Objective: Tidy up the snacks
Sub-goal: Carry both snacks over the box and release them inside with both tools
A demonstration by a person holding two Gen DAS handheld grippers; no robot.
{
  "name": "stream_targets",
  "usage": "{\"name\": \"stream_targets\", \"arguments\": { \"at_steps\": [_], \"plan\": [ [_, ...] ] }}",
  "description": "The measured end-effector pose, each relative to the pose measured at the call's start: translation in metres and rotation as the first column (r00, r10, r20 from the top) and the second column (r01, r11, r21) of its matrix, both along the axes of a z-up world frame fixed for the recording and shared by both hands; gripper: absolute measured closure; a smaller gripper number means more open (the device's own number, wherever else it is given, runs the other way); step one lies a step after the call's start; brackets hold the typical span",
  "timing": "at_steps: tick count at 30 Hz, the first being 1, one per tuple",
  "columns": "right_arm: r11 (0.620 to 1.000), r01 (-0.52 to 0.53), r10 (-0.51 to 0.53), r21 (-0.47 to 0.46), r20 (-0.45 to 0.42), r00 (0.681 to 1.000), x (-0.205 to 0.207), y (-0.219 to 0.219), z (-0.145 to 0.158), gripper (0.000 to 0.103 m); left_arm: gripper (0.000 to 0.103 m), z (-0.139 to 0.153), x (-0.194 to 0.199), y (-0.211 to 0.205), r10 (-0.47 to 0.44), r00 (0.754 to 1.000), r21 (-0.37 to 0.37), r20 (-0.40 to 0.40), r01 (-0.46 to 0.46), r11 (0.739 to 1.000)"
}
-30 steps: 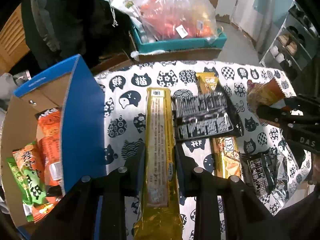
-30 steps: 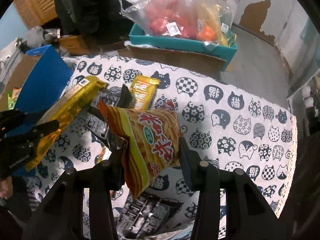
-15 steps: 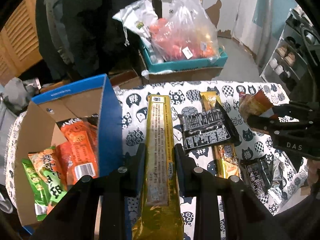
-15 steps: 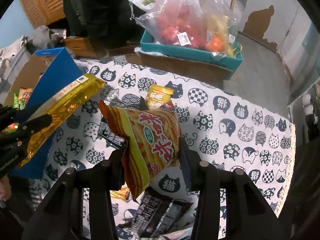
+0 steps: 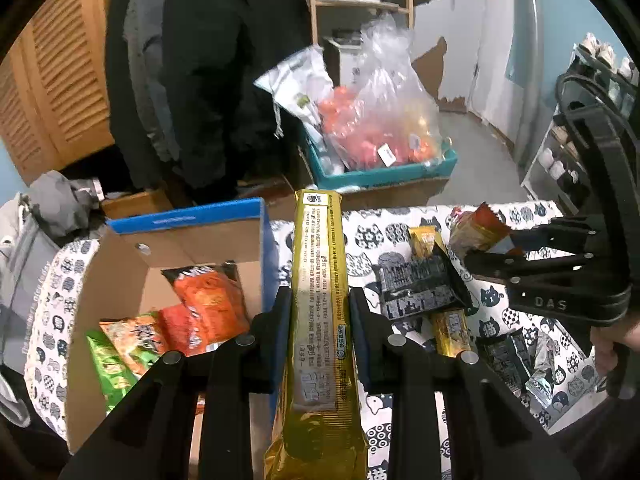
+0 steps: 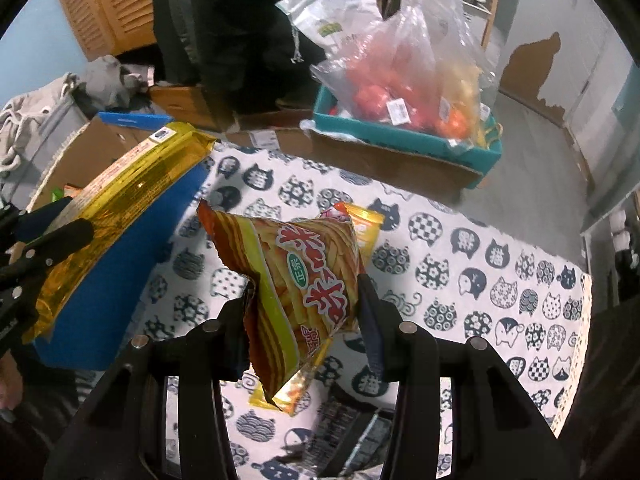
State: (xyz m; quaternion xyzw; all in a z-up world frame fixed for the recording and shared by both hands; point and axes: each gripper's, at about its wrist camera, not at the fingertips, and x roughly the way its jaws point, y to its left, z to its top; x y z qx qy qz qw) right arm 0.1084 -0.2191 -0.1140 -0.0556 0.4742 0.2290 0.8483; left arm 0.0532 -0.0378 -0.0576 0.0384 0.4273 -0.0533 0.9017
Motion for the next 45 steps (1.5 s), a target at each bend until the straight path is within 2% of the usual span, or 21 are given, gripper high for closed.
{"name": "stream_targets", "arguments": {
  "at_steps": [9, 26, 37, 45],
  "plan": [
    [0.999, -0.048, 0.047, 0.008, 0.026, 0.999, -0.006, 0.033, 0.018, 0.059, 0.075, 0.018, -0.009, 0.035, 0.049, 0.998, -0.041, 0.025, -0.048, 0.998],
    [0.987, -0.16, 0.159, 0.013, 0.064, 0.985, -0.01, 0.121, 0.051, 0.059, 0.075, 0.017, -0.02, 0.128, 0.198, 0.98, -0.078, 0.019, -0.196, 0.977],
    [0.971, -0.239, 0.237, 0.03, 0.057, 0.97, -0.015, 0.175, 0.058, 0.059, 0.075, 0.0, -0.022, 0.173, 0.279, 0.96, -0.085, -0.01, -0.278, 0.957],
    [0.958, -0.286, 0.285, 0.02, 0.03, 0.958, -0.018, 0.207, 0.048, 0.059, 0.074, -0.012, -0.02, 0.191, 0.312, 0.949, -0.108, -0.052, -0.316, 0.943]
  ]
}}
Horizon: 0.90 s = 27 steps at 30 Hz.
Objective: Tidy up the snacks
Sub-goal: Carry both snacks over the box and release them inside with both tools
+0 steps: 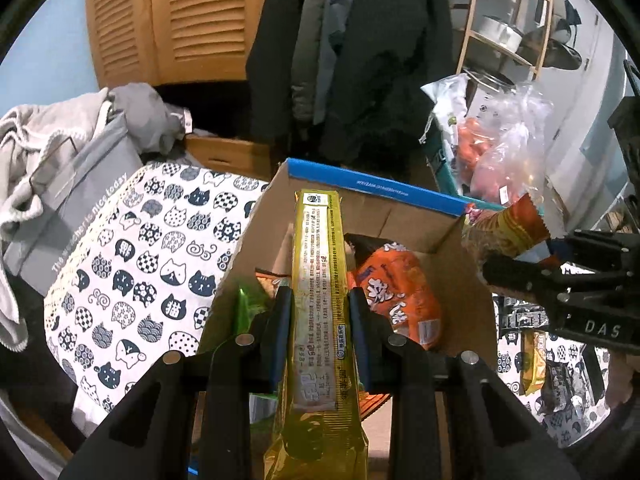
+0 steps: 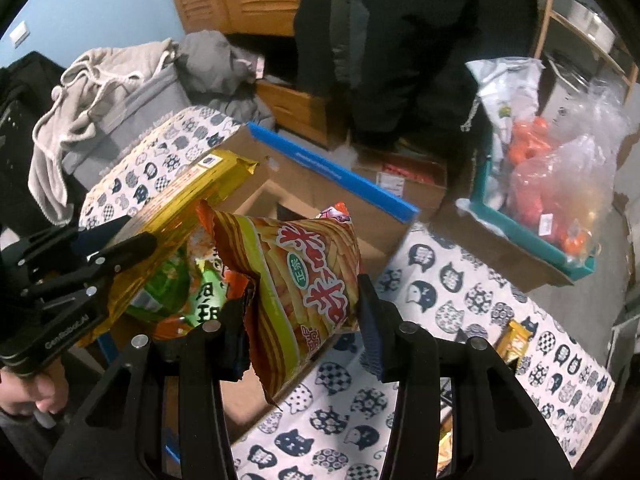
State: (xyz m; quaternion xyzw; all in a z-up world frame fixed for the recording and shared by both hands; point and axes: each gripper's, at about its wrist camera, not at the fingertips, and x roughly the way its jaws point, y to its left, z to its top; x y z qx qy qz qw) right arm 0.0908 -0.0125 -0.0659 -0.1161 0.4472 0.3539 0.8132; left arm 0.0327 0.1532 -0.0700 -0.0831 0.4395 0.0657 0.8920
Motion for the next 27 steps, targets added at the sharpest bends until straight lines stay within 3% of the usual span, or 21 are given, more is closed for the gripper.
{"name": "stream_targets", "arguments": {
  "at_steps": [6, 11, 14, 21, 27],
  "plan": [
    [1.0, -0.019, 0.019, -0.004, -0.029, 0.999, 0.001, 0.011, -0.008, 0.059, 0.072, -0.004, 0.003, 0.0, 0.011, 1.0, -0.002, -0.03, -0.011, 1.0],
    [0.999, -0.029, 0.031, 0.028, -0.07, 0.997, 0.004, 0.013, -0.01, 0.058, 0.046, 0.004, 0.001, -0.001, 0.019, 1.0, 0.001, -0.016, -0.019, 1.0],
    [0.998, -0.027, 0.032, 0.049, -0.087, 0.996, 0.005, 0.012, -0.01, 0.049, 0.046, 0.007, 0.001, -0.002, 0.017, 1.0, -0.002, -0.01, -0.017, 1.0],
    [0.998, 0.007, -0.003, 0.055, -0.076, 0.997, 0.005, 0.001, -0.004, 0.046, 0.042, 0.009, 0.0, -0.006, 0.003, 1.0, -0.019, -0.01, -0.004, 1.0],
    [0.996, 0.057, -0.052, 0.063, -0.072, 0.996, 0.009, -0.016, 0.001, 0.036, 0.038, 0.01, 0.0, -0.015, -0.029, 1.0, -0.035, -0.01, 0.028, 0.999]
  ]
}}
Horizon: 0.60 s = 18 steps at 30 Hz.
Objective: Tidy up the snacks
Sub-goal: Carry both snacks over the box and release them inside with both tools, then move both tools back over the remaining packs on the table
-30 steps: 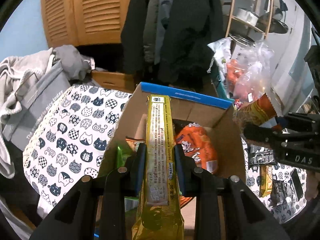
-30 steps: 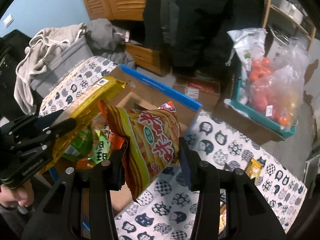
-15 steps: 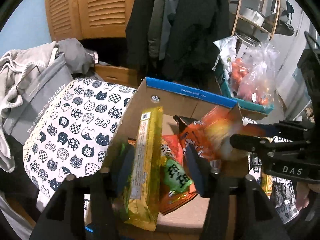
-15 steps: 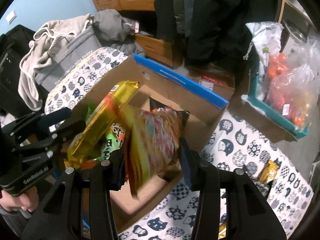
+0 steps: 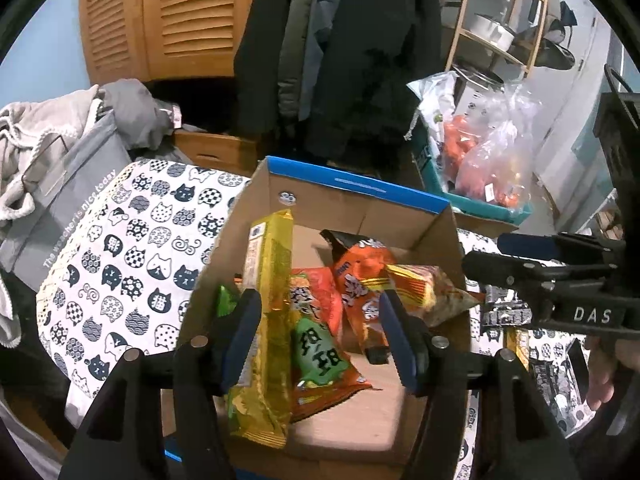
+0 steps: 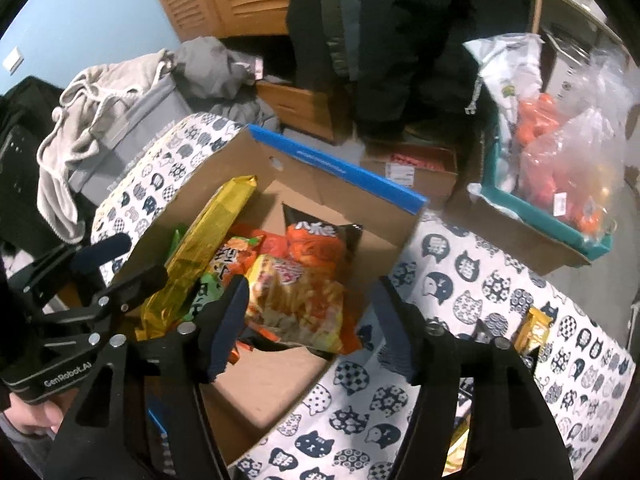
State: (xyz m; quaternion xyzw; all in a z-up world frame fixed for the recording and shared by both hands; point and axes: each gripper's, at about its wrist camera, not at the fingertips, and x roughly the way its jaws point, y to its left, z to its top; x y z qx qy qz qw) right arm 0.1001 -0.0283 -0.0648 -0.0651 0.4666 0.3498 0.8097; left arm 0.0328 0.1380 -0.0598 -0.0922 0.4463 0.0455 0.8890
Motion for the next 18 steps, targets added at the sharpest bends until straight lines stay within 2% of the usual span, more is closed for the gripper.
{"name": "stream_targets", "arguments": {
  "at_steps": [1, 14, 18],
  "plan": [
    [1.0, 0.009, -0.009, -0.002, -0.002, 1.0, 0.001, -0.004, 0.0, 0.036, 0.036, 0.001, 0.0, -0.003, -0.008, 1.0, -0.002, 0.0, 0.008, 1.0],
    [0.996, 0.085, -0.086, -0.029, -0.024, 0.996, 0.007, -0.042, -0.008, 0.035, 0.034, 0.001, -0.002, -0.038, -0.104, 0.995, 0.024, -0.008, 0.104, 0.994],
    [0.993, 0.106, -0.107, -0.046, -0.016, 0.994, 0.003, -0.054, -0.008, 0.03, 0.03, 0.001, -0.003, -0.046, -0.132, 0.991, 0.028, -0.006, 0.132, 0.991]
  ]
}}
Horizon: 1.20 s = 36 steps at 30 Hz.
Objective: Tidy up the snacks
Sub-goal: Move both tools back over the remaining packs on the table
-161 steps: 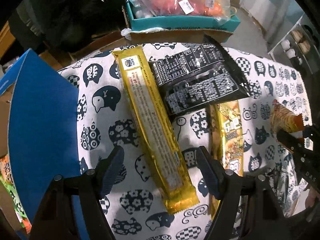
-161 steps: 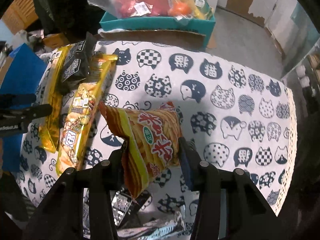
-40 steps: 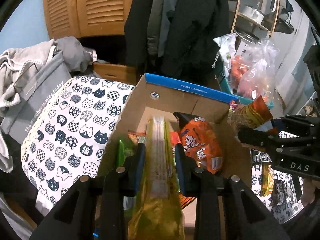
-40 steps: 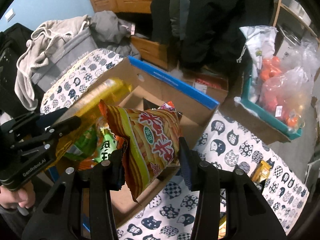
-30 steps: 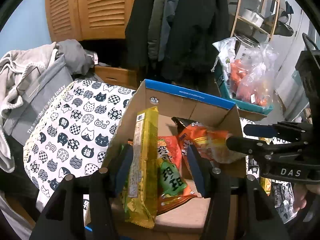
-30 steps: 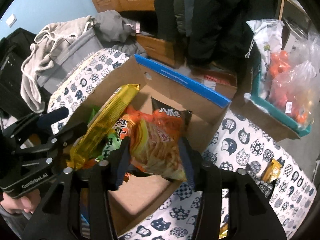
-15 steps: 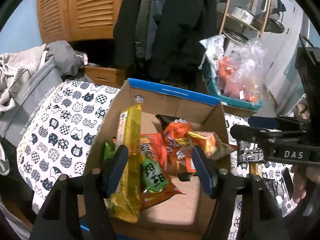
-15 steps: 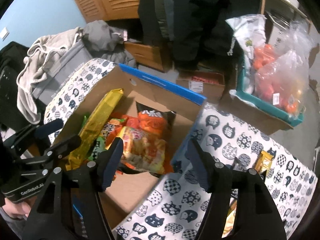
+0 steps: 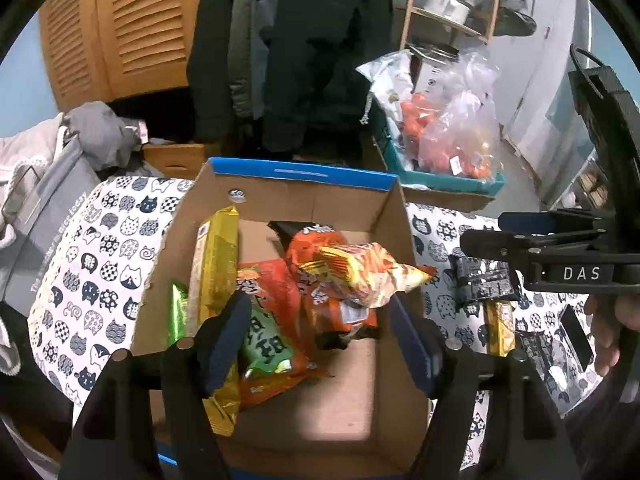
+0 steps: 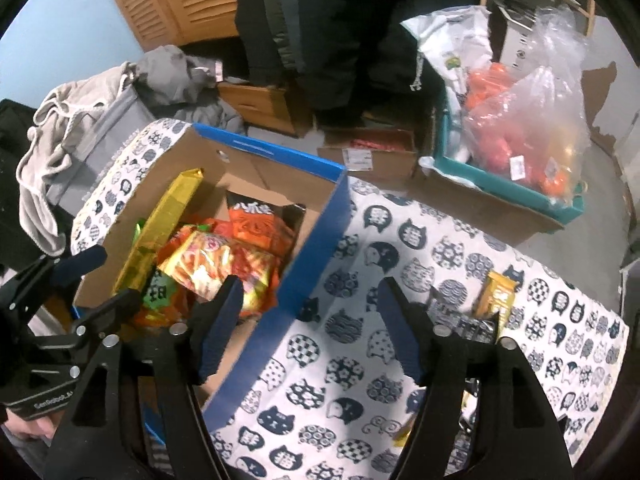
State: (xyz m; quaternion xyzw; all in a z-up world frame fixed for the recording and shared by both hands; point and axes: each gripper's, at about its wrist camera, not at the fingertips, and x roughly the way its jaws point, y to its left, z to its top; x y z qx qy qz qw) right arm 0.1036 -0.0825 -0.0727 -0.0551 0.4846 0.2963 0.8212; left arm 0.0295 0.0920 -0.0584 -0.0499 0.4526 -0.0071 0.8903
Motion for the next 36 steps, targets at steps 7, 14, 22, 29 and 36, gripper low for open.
{"name": "stream_targets", "arguments": {
  "at_steps": [7, 14, 22, 29, 36],
  "plan": [
    [0.998, 0.037, -0.038, -0.047, -0.013, 0.999, -0.007, -0.03, -0.008, 0.029, 0.026, 0.003, 0.0, -0.022, -0.063, 0.998, -0.017, -0.007, 0.062, 0.998],
    [0.991, 0.094, -0.098, -0.093, -0.041, 0.994, -0.012, -0.069, -0.019, 0.028, 0.026, 0.004, -0.004, -0.055, -0.142, 0.99, 0.012, -0.012, 0.142, 0.99],
    [0.972, 0.185, -0.197, -0.143, -0.079, 0.977, -0.018, -0.121, -0.034, 0.027, 0.023, -0.002, -0.007, -0.095, -0.23, 0.972, 0.033, -0.043, 0.231, 0.972],
    [0.949, 0.257, -0.278, -0.182, -0.107, 0.954, -0.029, -0.167, -0.055, 0.027, 0.023, -0.009, -0.005, -0.129, -0.274, 0.958, 0.036, -0.088, 0.278, 0.96],
    [0.933, 0.305, -0.331, -0.192, -0.12, 0.936, -0.044, -0.202, -0.067, 0.027, 0.023, -0.022, -0.004, -0.164, -0.315, 0.939, 0.07, -0.136, 0.326, 0.943]
  ]
}}
